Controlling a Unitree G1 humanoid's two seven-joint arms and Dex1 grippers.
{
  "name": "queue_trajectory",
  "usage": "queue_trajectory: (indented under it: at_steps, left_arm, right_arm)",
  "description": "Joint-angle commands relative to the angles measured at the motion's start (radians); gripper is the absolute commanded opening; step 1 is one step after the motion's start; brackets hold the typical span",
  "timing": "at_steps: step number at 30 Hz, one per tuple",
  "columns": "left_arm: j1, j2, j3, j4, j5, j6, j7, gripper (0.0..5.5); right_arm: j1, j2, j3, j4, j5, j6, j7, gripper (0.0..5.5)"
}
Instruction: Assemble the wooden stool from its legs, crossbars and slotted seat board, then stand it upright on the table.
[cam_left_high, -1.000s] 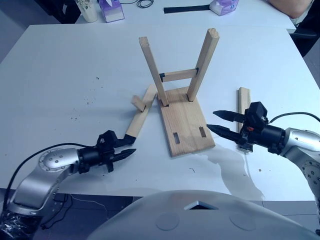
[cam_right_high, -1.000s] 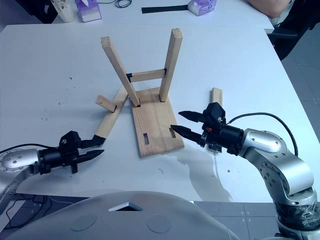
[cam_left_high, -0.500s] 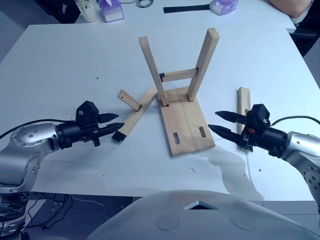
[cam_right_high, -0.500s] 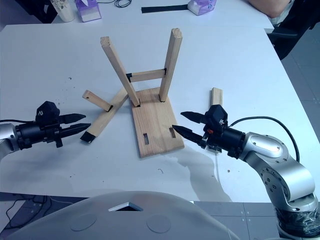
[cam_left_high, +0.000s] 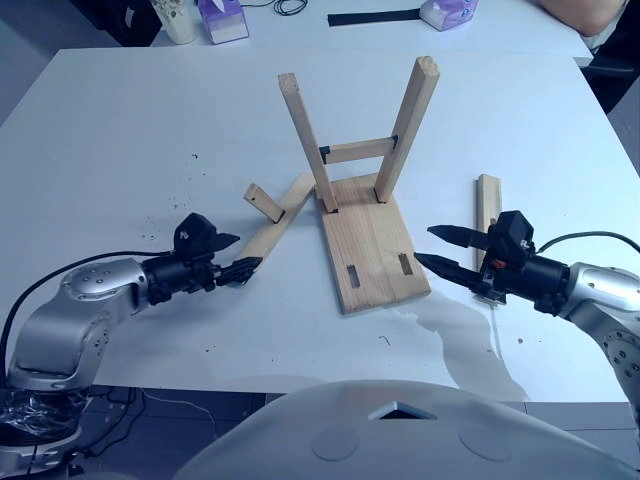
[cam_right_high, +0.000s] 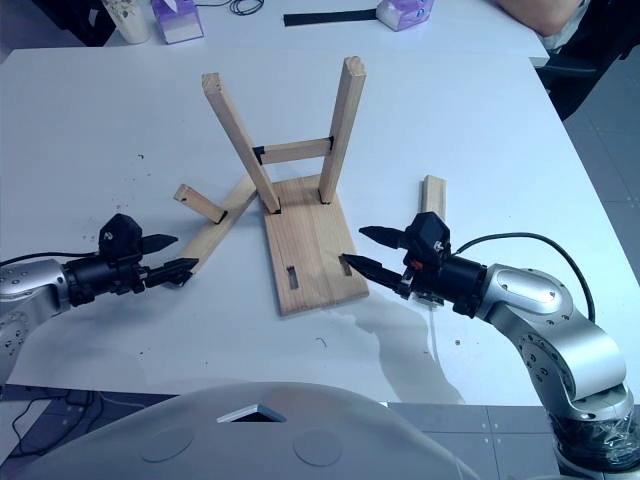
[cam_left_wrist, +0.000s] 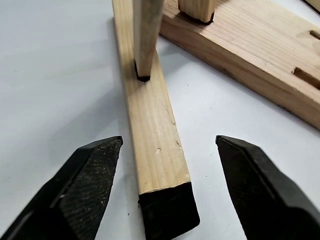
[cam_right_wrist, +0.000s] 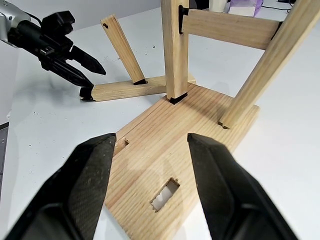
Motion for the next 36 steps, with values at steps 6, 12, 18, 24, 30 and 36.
queue_trajectory:
  at_steps: [6, 12, 18, 24, 30, 36]
  left_arm:
    - [-0.043, -0.069, -0.152, 0.115, 0.165, -0.047, 0.088, 3.47]
    - [-0.093, -0.120, -0.135, 0.184, 0.168, -0.066, 0.104, 2.90]
    - [-0.159, -0.180, -0.074, 0.230, 0.094, -0.014, 0.106, 2.05]
    - [-0.197, -0.206, 0.100, 0.203, -0.092, 0.021, 0.041, 2.03]
    - [-0.297, -0.143, 0.312, 0.190, -0.303, 0.042, -0.034, 2.03]
    - [-0.451, -0.058, 0.439, 0.147, -0.578, 0.138, -0.063, 2.03]
  right_arm:
    - [-0.038, -0.004, 0.024, 0.014, -0.014, -0.004, 0.007, 2.64]
    - [-0.031, -0.004, 0.023, 0.011, -0.015, -0.004, 0.008, 2.64]
    - [-0.034, -0.001, 0.030, 0.011, -0.018, -0.004, 0.004, 2.64]
    - [-0.033, -0.010, 0.011, 0.020, -0.016, -0.007, 0.011, 2.64]
    - [-0.062, -0.021, -0.038, 0.024, 0.028, 0.000, 0.032, 2.64]
    - [-0.195, -0.033, -0.149, 0.034, 0.244, 0.077, 0.020, 2.64]
